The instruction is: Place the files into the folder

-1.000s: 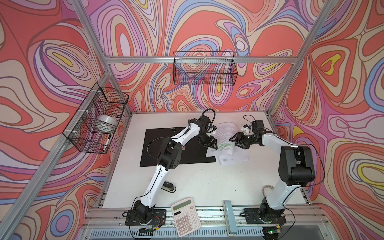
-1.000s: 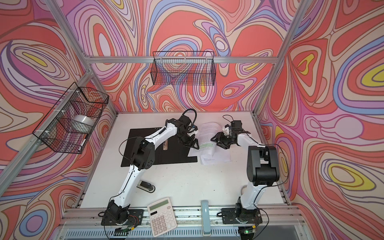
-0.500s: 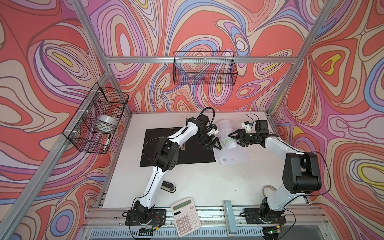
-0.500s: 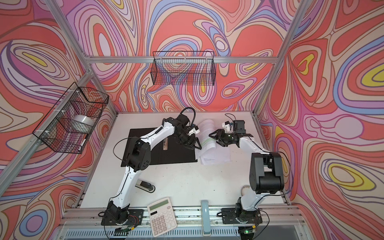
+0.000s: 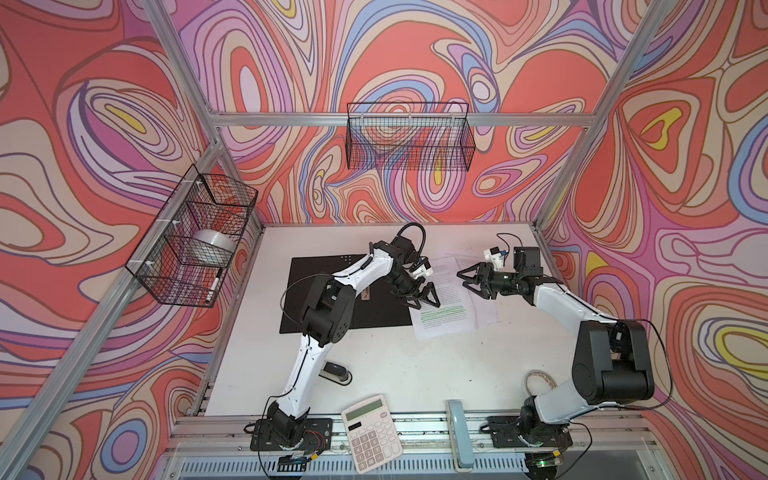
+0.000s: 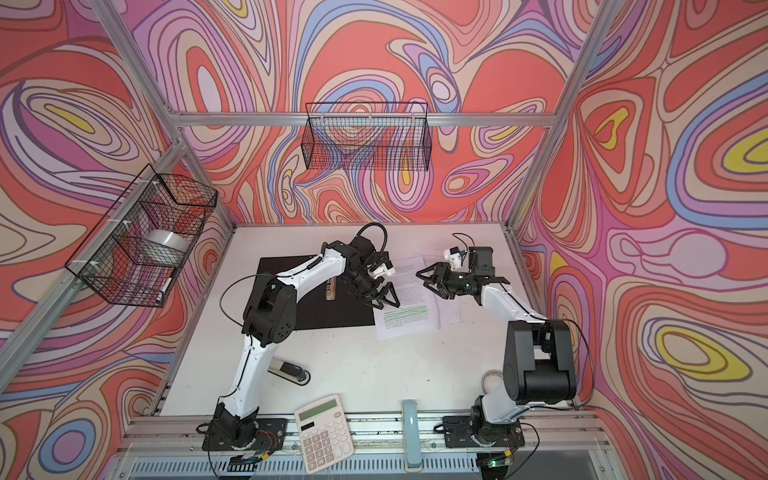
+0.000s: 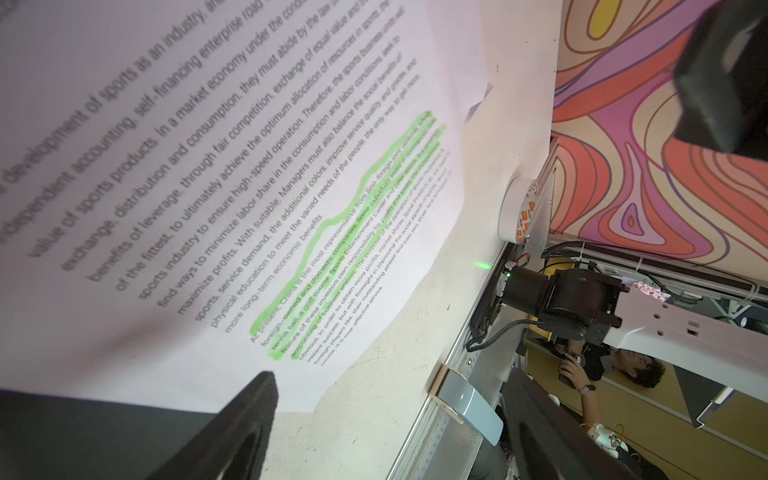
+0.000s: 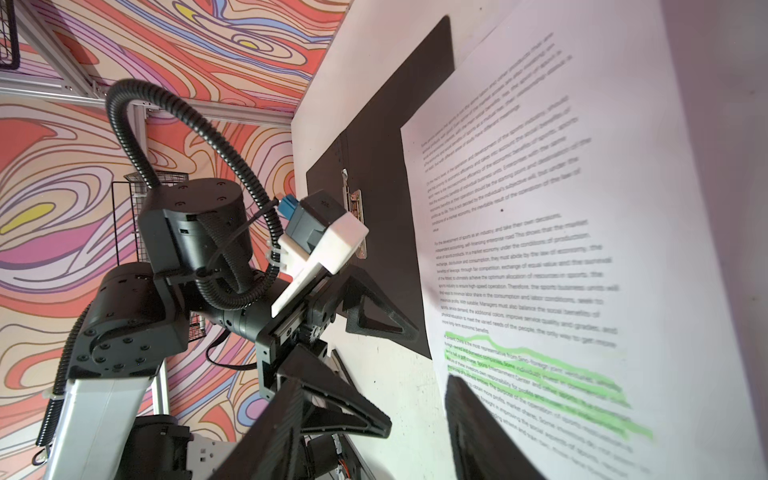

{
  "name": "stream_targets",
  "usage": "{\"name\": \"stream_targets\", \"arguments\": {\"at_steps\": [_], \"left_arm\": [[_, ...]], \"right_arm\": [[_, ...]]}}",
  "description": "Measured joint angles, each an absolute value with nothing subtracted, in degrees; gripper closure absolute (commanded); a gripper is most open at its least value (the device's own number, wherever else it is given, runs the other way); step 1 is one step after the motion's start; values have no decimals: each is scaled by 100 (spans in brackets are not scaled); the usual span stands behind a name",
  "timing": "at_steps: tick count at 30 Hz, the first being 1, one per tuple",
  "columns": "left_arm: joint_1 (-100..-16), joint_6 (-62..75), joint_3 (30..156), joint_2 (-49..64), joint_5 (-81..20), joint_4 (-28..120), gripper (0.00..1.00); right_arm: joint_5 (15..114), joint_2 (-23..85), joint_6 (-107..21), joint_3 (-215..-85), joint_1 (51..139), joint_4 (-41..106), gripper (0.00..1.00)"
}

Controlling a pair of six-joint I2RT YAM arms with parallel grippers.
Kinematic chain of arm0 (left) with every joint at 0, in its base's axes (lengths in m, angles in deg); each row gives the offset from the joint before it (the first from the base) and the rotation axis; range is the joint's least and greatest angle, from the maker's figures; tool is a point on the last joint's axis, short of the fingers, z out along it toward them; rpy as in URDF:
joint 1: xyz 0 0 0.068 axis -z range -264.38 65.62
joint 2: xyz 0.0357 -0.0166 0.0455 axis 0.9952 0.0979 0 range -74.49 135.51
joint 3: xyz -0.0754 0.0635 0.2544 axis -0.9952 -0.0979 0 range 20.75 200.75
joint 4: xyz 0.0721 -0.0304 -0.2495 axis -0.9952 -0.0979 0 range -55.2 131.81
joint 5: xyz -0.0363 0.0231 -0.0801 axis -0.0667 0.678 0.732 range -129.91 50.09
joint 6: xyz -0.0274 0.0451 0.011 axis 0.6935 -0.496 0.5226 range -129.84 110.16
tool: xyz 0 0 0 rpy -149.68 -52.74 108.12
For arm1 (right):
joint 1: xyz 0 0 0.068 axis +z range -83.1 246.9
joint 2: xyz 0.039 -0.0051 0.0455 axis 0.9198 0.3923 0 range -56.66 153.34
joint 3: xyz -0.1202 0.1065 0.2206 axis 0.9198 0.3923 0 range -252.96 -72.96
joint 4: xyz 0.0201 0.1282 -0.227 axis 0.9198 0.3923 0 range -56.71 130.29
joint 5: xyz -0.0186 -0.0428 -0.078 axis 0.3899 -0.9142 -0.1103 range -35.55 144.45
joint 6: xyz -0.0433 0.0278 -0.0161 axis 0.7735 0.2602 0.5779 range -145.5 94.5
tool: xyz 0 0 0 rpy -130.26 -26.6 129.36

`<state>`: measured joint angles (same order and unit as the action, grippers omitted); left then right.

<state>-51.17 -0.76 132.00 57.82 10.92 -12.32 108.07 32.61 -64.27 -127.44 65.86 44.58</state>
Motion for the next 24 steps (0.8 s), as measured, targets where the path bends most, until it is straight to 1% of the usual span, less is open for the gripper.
{"name": "stream_targets", "arguments": {"at_steps": [2, 4, 6, 8, 11, 17, 24], "left_arm": [[-5117, -58, 13162, 5692, 1063, -1230, 14], [-5117, -26, 13130, 5596, 836, -1204, 12], [-5117, 33, 12904, 5373, 366, -1117, 9], [-5117, 95, 12511, 5056, -119, -1025, 10], [-5124, 149, 12286, 4837, -477, -1023, 10], [-5132, 291, 12321, 5159, -679, -955, 11], [-5143, 396, 12585, 5570, -696, -972, 11]], "right_arm": [[10853, 3261, -6468, -12683, 6613, 4412, 40], [10661, 3257, -6416, -12693, 6626, 4524, 39], [10296, 3259, -6256, -12790, 6650, 4838, 38], [9815, 3283, -6046, -12975, 6652, 5286, 37], [9153, 3467, -5773, -13251, 6652, 5697, 36], [8410, 4011, -5384, -13286, 6650, 6124, 35], [8161, 4319, -5100, -13286, 6650, 6283, 35]]}}
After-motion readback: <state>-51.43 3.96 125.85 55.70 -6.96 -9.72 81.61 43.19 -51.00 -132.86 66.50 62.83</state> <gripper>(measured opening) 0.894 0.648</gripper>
